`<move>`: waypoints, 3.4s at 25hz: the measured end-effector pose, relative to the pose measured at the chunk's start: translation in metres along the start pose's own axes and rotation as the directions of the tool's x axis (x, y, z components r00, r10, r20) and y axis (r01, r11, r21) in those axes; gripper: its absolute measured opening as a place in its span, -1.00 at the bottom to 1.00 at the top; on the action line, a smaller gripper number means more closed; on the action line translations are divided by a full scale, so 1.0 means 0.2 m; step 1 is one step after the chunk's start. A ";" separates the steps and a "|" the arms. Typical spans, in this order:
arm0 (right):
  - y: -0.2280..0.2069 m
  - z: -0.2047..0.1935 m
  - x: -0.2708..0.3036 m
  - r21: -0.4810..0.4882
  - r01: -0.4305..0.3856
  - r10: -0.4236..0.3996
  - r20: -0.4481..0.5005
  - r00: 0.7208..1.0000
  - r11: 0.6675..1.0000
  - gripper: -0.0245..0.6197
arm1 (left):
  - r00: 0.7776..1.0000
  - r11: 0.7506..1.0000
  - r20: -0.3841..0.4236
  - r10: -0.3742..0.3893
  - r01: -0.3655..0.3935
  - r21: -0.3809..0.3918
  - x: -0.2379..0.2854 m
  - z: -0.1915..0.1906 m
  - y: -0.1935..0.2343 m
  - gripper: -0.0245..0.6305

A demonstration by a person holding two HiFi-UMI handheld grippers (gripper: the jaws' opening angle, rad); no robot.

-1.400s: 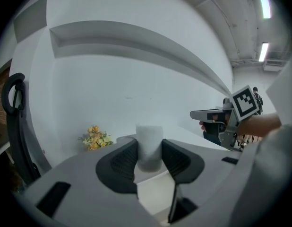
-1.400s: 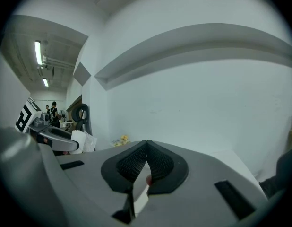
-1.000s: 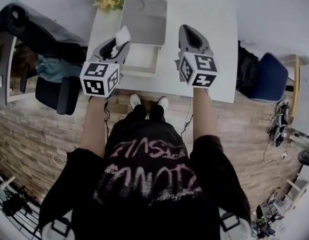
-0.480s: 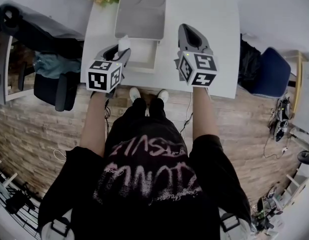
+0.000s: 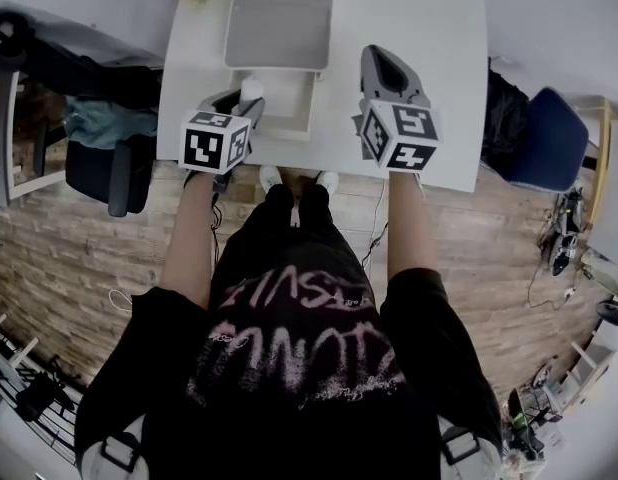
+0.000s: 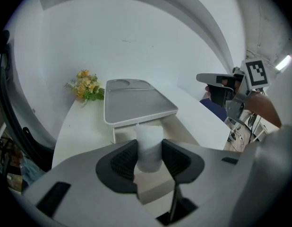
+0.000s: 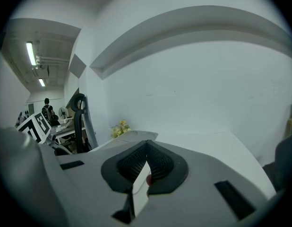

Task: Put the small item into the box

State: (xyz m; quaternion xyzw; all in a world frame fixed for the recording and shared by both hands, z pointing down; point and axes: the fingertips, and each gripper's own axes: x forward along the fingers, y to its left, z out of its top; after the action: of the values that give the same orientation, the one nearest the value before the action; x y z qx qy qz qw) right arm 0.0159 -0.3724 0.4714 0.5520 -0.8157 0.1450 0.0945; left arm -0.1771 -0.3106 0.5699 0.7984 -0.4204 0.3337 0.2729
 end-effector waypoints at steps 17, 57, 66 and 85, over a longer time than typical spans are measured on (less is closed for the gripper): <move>-0.05 -0.02 -0.01 -0.009 0.012 -0.012 -0.012 1.000 1.000 -0.89 | 0.997 0.998 -0.076 0.017 -0.013 0.057 0.06 -0.04 -0.01 -0.35; 0.03 0.20 -0.07 -0.032 0.002 0.000 0.054 0.999 0.999 -0.90 | 0.966 0.990 0.222 0.129 -0.138 0.026 -0.22 0.34 0.08 -0.92; 0.03 0.29 -0.11 -0.041 0.011 -0.007 0.092 0.996 0.999 -0.90 | 0.927 0.981 0.341 0.154 -0.184 0.057 -0.38 0.55 0.09 -0.92; 0.04 0.48 -0.22 -0.069 0.028 -0.016 0.168 0.986 0.997 -0.90 | 0.796 0.965 0.581 0.168 -0.254 0.068 -0.78 0.89 0.03 -0.92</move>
State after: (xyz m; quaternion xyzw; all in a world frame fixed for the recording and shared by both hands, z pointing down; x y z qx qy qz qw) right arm 0.0255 -0.3633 0.3658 0.5675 -0.8192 0.0680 0.0469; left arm -0.1947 -0.3643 0.3402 0.8268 -0.5442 0.1372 0.0378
